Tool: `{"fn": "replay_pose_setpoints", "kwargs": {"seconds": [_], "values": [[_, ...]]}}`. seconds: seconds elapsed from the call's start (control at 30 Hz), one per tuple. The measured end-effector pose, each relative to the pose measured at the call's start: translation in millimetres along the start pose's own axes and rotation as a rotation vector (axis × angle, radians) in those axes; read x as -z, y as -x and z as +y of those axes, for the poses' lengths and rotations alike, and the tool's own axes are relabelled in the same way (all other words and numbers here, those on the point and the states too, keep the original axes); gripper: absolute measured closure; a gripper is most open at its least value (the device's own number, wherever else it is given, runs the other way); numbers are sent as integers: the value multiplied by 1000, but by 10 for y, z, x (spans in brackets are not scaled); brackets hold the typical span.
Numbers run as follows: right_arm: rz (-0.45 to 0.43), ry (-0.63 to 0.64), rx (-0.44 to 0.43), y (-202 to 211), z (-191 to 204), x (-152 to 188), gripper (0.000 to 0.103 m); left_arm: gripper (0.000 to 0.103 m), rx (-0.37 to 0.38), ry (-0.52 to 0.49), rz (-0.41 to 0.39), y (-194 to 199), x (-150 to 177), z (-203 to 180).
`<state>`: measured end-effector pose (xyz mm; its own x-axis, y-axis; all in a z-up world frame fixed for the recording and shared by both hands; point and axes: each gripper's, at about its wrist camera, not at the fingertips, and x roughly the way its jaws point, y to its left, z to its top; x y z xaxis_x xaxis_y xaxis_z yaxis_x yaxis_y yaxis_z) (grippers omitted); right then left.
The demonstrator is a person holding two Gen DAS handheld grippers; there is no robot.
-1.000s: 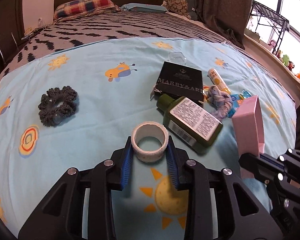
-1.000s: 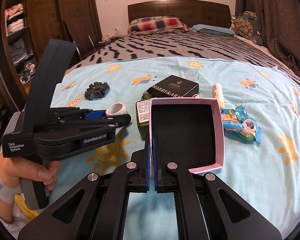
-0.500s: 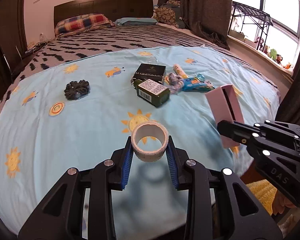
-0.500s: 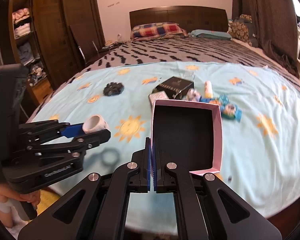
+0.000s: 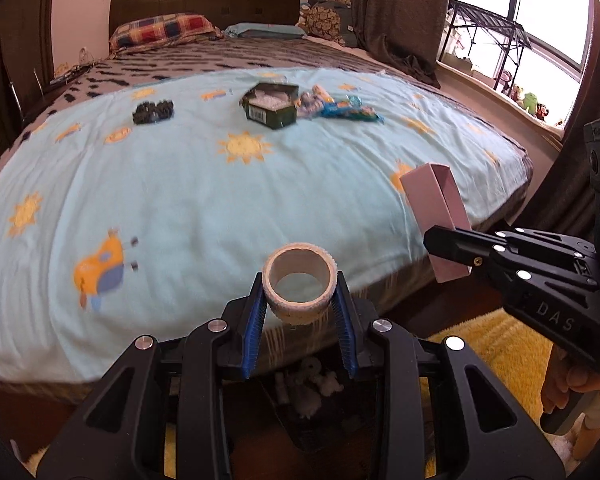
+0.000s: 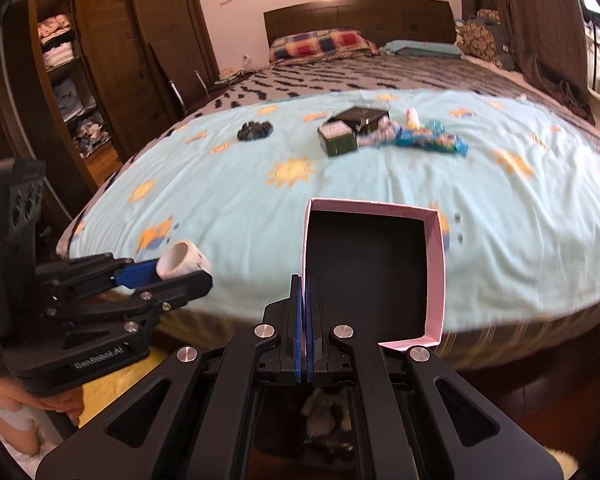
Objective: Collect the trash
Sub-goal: 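Lower the box and tape roll into the bin and open both tools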
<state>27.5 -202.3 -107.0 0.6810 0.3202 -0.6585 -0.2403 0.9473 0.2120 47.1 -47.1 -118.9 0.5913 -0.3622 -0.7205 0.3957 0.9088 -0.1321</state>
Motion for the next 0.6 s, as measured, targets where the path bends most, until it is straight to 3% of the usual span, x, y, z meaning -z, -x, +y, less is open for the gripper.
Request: {"fn": "replay_pose_setpoints", "kwargs": {"seconds": [0.6], "values": [[245, -98, -36, -494, -118, 895, 100, 72, 32, 20, 227, -579, 885, -99]]}}
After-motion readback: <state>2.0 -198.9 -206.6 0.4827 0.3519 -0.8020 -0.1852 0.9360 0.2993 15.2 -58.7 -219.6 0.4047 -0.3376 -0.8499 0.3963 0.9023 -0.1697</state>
